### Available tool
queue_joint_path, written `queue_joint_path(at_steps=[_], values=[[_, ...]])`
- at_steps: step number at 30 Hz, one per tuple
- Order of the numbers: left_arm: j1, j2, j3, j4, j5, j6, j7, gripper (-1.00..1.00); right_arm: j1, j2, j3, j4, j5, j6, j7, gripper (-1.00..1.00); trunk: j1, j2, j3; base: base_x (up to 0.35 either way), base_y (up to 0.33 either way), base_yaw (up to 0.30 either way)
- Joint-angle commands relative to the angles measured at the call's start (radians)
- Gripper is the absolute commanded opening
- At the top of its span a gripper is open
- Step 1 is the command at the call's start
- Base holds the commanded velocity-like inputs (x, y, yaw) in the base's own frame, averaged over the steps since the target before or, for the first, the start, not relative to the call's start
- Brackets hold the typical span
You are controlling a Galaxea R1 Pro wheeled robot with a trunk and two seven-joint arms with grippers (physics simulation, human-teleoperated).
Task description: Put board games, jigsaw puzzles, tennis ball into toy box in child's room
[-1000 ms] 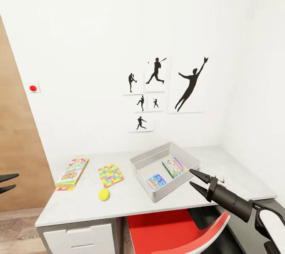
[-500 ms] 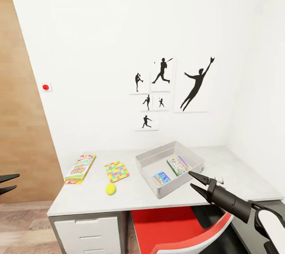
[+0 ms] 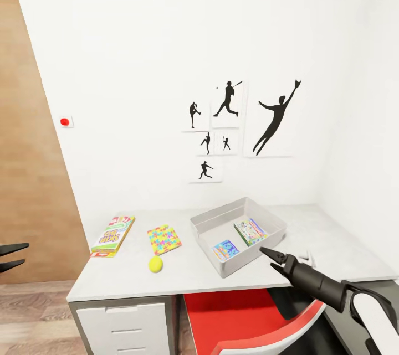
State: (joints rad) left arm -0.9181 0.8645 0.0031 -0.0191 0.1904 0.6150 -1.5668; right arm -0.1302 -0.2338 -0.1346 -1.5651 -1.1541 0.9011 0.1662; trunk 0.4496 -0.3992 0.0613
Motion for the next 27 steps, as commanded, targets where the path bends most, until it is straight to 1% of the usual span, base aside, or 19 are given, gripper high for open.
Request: queue_joint_path(at_steps=[1, 4, 6, 7, 8, 9, 10, 11, 12, 13, 15, 17, 19, 22, 24, 27], values=[[-0.001, -0.007, 0.0, 0.0, -0.002, 0.01, -0.004, 1.0, -0.001, 0.0, 0.005, -0.001, 0.02, 0.006, -0.004, 1.0, 0.0, -0.001, 0.0, 0.0, 0.0, 0.0], [-0.001, -0.025, -0.011, -0.001, -0.006, 0.008, -0.004, 1.0, -0.001, 0.001, 0.027, -0.004, 0.035, 0.005, -0.017, 1.0, 0.0, -0.001, 0.0, 0.0, 0.0, 0.0], [-0.001, -0.038, -0.03, -0.002, -0.009, 0.006, -0.004, 1.0, 0.0, 0.001, 0.047, -0.004, 0.042, 0.003, -0.023, 1.0, 0.0, -0.001, 0.0, 0.0, 0.0, 0.0], [-0.001, -0.046, -0.043, -0.003, -0.009, 0.006, 0.019, 1.0, 0.0, 0.003, 0.058, -0.004, 0.045, 0.002, -0.025, 1.0, 0.0, -0.001, 0.0, 0.0, 0.0, 0.0], [-0.001, -0.055, -0.051, -0.006, -0.009, 0.005, 0.056, 1.0, 0.0, 0.005, 0.066, -0.004, 0.047, 0.001, -0.026, 1.0, 0.0, -0.001, 0.0, 0.0, 0.0, 0.0], [-0.001, -0.06, -0.054, -0.009, -0.009, 0.005, 0.076, 1.0, 0.0, 0.006, 0.069, -0.004, 0.048, 0.001, -0.027, 1.0, 0.0, -0.001, 0.0, 0.0, 0.0, 0.0], [-0.001, -0.072, -0.058, -0.019, -0.009, 0.005, 0.119, 1.0, 0.0, 0.009, 0.073, -0.004, 0.049, 0.002, -0.027, 1.0, 0.0, -0.001, 0.0, 0.0, 0.0, 0.0], [-0.001, -0.079, -0.06, -0.026, -0.009, 0.005, 0.141, 1.0, 0.0, 0.01, 0.075, -0.004, 0.05, 0.002, -0.027, 1.0, 0.0, -0.001, 0.0, 0.0, 0.0, 0.0], [-0.001, -0.097, -0.062, -0.04, -0.009, 0.005, 0.183, 1.0, 0.0, 0.013, 0.078, -0.004, 0.05, 0.003, -0.027, 1.0, 0.0, -0.001, 0.0, 0.0, 0.0, 0.0], [-0.001, -0.106, -0.063, -0.046, -0.009, 0.005, 0.202, 1.0, 0.0, 0.015, 0.079, -0.004, 0.05, 0.004, -0.027, 1.0, 0.0, -0.001, 0.0, 0.0, 0.0, 0.0], [-0.001, -0.133, -0.064, -0.065, -0.009, 0.003, 0.25, 1.0, 0.0, 0.026, 0.082, -0.004, 0.051, 0.005, -0.023, 1.0, 0.0, -0.001, 0.0, 0.0, 0.0, 0.0], [-0.001, -0.143, -0.064, -0.072, -0.006, 0.002, 0.264, 1.0, 0.0, 0.034, 0.083, -0.004, 0.051, 0.005, -0.022, 1.0, 0.0, -0.001, 0.0, 0.0, 0.0, 0.0], [-0.001, -0.146, -0.063, -0.075, -0.004, 0.001, 0.269, 1.0, 0.0, 0.04, 0.083, -0.004, 0.051, 0.004, -0.022, 1.0, 0.0, -0.001, 0.0, 0.0, 0.0, 0.0], [-0.001, -0.144, -0.063, -0.076, -0.002, 0.0, 0.264, 1.0, 0.0, 0.043, 0.084, -0.004, 0.051, 0.004, -0.023, 1.0, 0.0, -0.001, 0.0, 0.0, 0.0, 0.0], [-0.001, -0.141, -0.063, -0.075, -0.002, -0.001, 0.25, 1.0, 0.0, 0.044, 0.084, -0.004, 0.052, 0.004, -0.022, 1.0, 0.0, -0.001, 0.0, 0.0, 0.0, 0.0], [-0.001, -0.139, -0.064, -0.072, -0.002, -0.002, 0.209, 1.0, 0.0, 0.045, 0.084, -0.004, 0.052, 0.004, -0.023, 1.0, 0.0, -0.001, 0.001, -0.002, 0.0, 0.052]])
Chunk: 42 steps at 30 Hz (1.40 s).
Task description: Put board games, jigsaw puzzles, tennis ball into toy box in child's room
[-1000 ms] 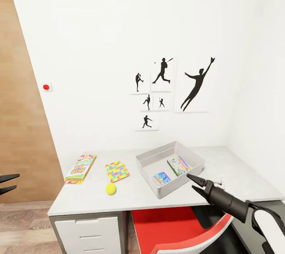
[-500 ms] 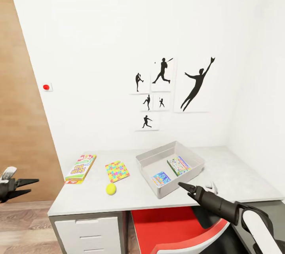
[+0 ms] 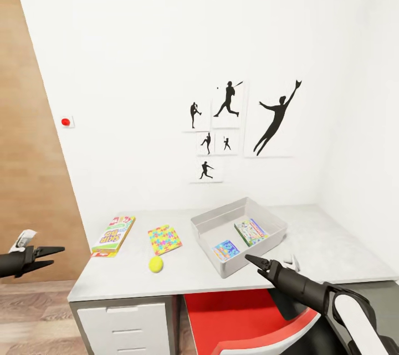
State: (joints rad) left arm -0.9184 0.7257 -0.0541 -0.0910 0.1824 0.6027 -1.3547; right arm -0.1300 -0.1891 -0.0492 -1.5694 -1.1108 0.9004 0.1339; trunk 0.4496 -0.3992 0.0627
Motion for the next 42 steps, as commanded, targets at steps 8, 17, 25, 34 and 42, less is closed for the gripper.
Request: queue_joint_path(at_steps=[8, 17, 25, 34, 42], values=[[0.0, 0.001, -0.007, 0.003, 0.004, 0.01, -0.058, 1.0, 0.0, 0.0, -0.001, 0.0, 0.008, 0.005, 0.01, 1.0, 0.0, -0.001, 0.007, -0.138, 0.058, 0.197], [0.0, 0.001, -0.007, 0.004, 0.004, 0.01, -0.062, 1.0, 0.0, 0.0, -0.001, 0.0, 0.008, 0.005, 0.009, 1.0, 0.0, -0.001, 0.016, -0.189, 0.179, 0.237], [0.0, 0.001, -0.007, 0.004, 0.005, 0.009, -0.062, 1.0, 0.0, 0.001, 0.014, 0.0, 0.009, 0.004, 0.007, 1.0, 0.0, -0.001, 0.022, -0.051, 0.237, 0.264], [0.0, 0.001, -0.008, 0.004, 0.005, 0.008, -0.061, 1.0, 0.0, 0.0, 0.03, 0.0, 0.009, 0.002, 0.006, 1.0, 0.0, -0.001, 0.024, 0.099, 0.253, 0.283], [0.0, 0.001, -0.007, 0.004, 0.005, -0.016, -0.063, 1.0, 0.0, 0.0, 0.031, 0.0, 0.01, 0.002, 0.006, 1.0, 0.0, -0.001, 0.024, 0.242, 0.222, 0.289]])
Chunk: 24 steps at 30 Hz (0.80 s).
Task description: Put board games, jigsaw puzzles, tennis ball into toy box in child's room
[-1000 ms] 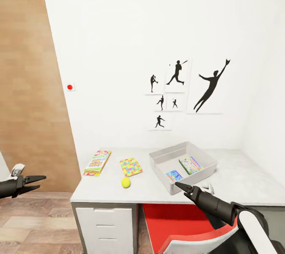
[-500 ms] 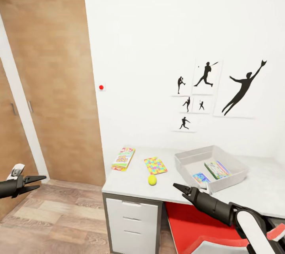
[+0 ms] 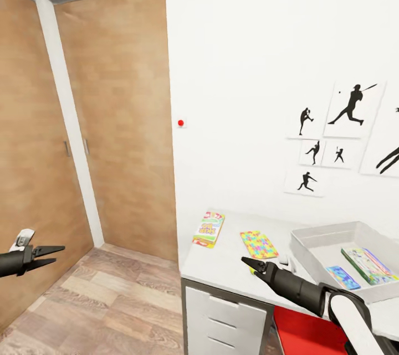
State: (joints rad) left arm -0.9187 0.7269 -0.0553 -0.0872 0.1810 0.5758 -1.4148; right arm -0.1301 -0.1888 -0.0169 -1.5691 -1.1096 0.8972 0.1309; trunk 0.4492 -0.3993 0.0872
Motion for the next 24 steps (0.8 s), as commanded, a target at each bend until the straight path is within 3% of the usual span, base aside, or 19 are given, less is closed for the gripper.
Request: queue_joint_path(at_steps=[1, 11, 19, 21, 23, 24], values=[[0.0, 0.0, -0.006, 0.0, 0.007, 0.01, -0.002, 1.0, 0.0, 0.0, -0.002, 0.0, 0.009, 0.005, 0.009, 1.0, 0.001, -0.001, 0.0, 0.253, 0.218, 0.289], [0.0, 0.0, -0.008, 0.001, 0.007, 0.008, -0.003, 1.0, 0.001, 0.0, -0.006, 0.0, 0.009, -0.002, 0.011, 1.0, 0.001, -0.001, 0.0, 0.255, 0.116, 0.268], [0.0, -0.003, -0.008, 0.001, 0.007, 0.009, 0.003, 1.0, 0.001, 0.0, -0.007, 0.001, 0.009, -0.015, 0.017, 1.0, 0.001, -0.001, 0.0, 0.223, -0.012, 0.047], [0.0, -0.013, -0.009, -0.003, 0.007, 0.011, 0.01, 1.0, 0.001, 0.0, -0.008, 0.001, 0.008, -0.015, 0.017, 1.0, 0.001, -0.001, 0.0, 0.06, -0.014, 0.004], [0.0, -0.041, -0.009, -0.009, 0.005, 0.01, 0.019, 1.0, 0.001, 0.0, -0.008, 0.001, 0.008, -0.015, 0.018, 1.0, 0.001, -0.001, 0.0, 0.027, -0.006, 0.002], [0.0, -0.089, -0.009, -0.019, 0.004, 0.01, 0.057, 1.0, 0.001, 0.0, -0.008, 0.002, 0.009, -0.015, 0.017, 1.0, 0.001, -0.001, 0.0, 0.012, -0.003, 0.001]])
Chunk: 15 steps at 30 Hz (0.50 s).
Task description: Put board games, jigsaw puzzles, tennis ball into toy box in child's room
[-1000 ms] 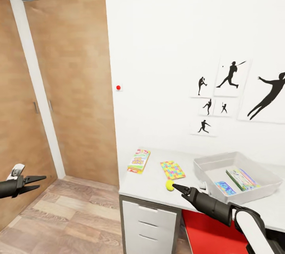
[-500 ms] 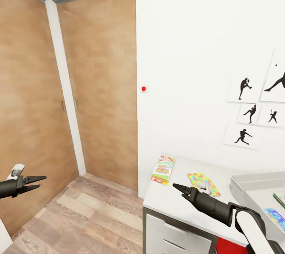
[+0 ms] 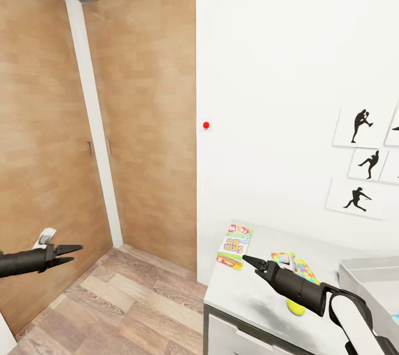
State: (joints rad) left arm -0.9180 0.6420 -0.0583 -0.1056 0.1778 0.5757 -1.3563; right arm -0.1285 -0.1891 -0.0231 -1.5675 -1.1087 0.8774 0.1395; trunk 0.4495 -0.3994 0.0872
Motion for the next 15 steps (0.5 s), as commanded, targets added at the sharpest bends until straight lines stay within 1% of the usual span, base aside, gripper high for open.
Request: queue_joint_path(at_steps=[1, 2, 3, 4, 5, 6, 7, 8, 11, 13, 15], values=[[-0.001, -0.038, -0.005, -0.014, 0.006, 0.011, 0.056, 1.0, 0.0, 0.0, -0.001, 0.001, 0.008, 0.005, 0.008, 1.0, 0.0, -0.001, 0.0, 0.008, -0.002, 0.0], [-0.001, -0.072, -0.003, -0.033, 0.006, 0.011, 0.136, 1.0, 0.0, -0.001, -0.001, 0.001, 0.008, 0.005, 0.008, 1.0, 0.0, -0.001, 0.0, 0.005, -0.001, 0.0], [-0.001, -0.104, 0.0, -0.056, 0.007, 0.013, 0.228, 1.0, 0.0, -0.001, -0.001, 0.001, 0.008, 0.005, 0.008, 1.0, 0.0, -0.001, 0.0, 0.003, -0.001, 0.0], [-0.001, -0.133, 0.002, -0.077, 0.01, 0.013, 0.319, 1.0, 0.0, 0.0, -0.001, 0.002, 0.009, 0.004, 0.007, 1.0, 0.0, -0.001, 0.0, 0.002, 0.0, 0.0], [-0.001, -0.156, 0.004, -0.091, 0.013, 0.014, 0.398, 1.0, 0.0, 0.0, -0.001, 0.003, 0.009, 0.004, 0.006, 1.0, 0.0, -0.001, 0.0, 0.001, 0.0, 0.0], [-0.001, -0.166, 0.006, -0.096, 0.014, 0.014, 0.429, 1.0, 0.0, 0.0, -0.001, 0.004, 0.009, 0.004, 0.005, 1.0, 0.0, -0.001, 0.0, 0.001, 0.0, 0.0], [-0.001, -0.179, 0.013, -0.104, 0.016, 0.015, 0.472, 1.0, 0.0, 0.0, 0.0, 0.005, 0.009, 0.003, 0.004, 1.0, 0.0, -0.001, 0.0, 0.0, 0.0, 0.0], [-0.001, -0.187, 0.02, -0.108, 0.017, 0.015, 0.497, 1.0, 0.0, 0.0, 0.001, 0.005, 0.009, 0.003, 0.003, 1.0, 0.0, -0.001, 0.0, 0.0, 0.0, 0.0], [-0.001, -0.189, 0.035, -0.113, 0.017, 0.013, 0.521, 1.0, 0.0, 0.0, 0.0, 0.007, 0.009, 0.003, 0.002, 1.0, 0.0, -0.001, 0.0, 0.0, 0.0, -0.034], [-0.001, -0.182, 0.039, -0.114, 0.017, 0.012, 0.52, 1.0, 0.0, 0.0, -0.001, 0.007, 0.009, 0.003, 0.002, 1.0, 0.0, -0.001, 0.0, 0.003, 0.017, -0.162], [-0.001, -0.17, 0.041, -0.115, 0.017, 0.011, 0.509, 1.0, 0.0, 0.0, -0.004, 0.008, 0.009, 0.003, 0.002, 1.0, 0.0, -0.001, 0.0, 0.046, 0.127, -0.224]])
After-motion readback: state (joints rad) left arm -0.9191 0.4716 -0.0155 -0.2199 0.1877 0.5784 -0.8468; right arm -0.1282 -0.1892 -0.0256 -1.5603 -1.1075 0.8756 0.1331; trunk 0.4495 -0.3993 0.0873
